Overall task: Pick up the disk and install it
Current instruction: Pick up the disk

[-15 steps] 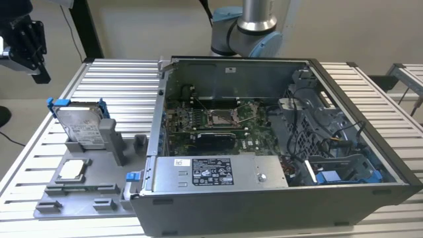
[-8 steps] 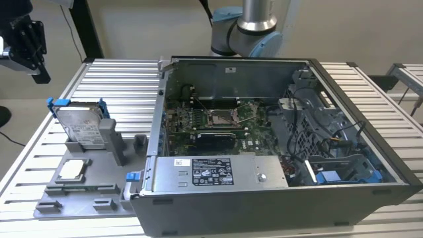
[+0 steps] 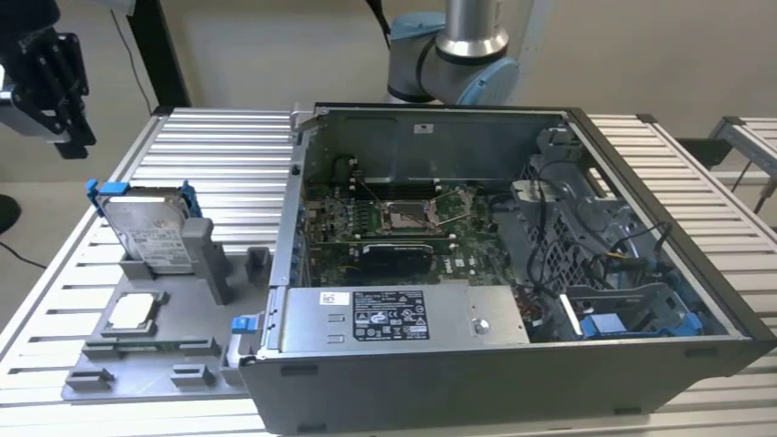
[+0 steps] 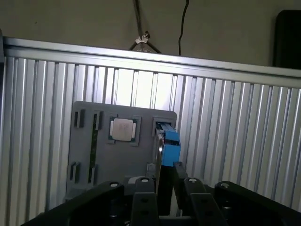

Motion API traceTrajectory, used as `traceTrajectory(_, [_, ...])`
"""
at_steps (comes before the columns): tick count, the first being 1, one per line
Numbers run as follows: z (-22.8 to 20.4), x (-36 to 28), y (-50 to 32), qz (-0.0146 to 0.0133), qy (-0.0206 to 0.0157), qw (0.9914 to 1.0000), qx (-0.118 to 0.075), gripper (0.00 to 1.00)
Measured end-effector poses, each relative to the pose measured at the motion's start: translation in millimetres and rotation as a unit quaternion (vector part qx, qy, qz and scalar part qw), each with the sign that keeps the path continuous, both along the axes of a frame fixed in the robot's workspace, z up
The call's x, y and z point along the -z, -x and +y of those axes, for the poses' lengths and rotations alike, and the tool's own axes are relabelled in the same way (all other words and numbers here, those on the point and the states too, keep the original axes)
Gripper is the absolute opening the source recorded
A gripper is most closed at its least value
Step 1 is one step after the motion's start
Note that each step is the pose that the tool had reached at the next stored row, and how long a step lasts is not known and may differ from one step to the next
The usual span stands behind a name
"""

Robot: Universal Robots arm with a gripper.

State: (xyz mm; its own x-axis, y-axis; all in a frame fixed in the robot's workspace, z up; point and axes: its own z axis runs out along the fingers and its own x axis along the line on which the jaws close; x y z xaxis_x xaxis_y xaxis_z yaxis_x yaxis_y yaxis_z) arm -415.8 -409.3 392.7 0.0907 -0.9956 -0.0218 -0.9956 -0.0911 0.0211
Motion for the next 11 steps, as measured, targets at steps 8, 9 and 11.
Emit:
traceTrajectory(8, [0.0,0.0,0.0,0.0,0.0,1.0,0.0,1.0])
traceTrajectory(9, [0.0,0.0,0.0,0.0,0.0,1.0,0.0,1.0])
traceTrajectory(11, [0.0,0.0,0.0,0.0,0.0,1.0,0.0,1.0])
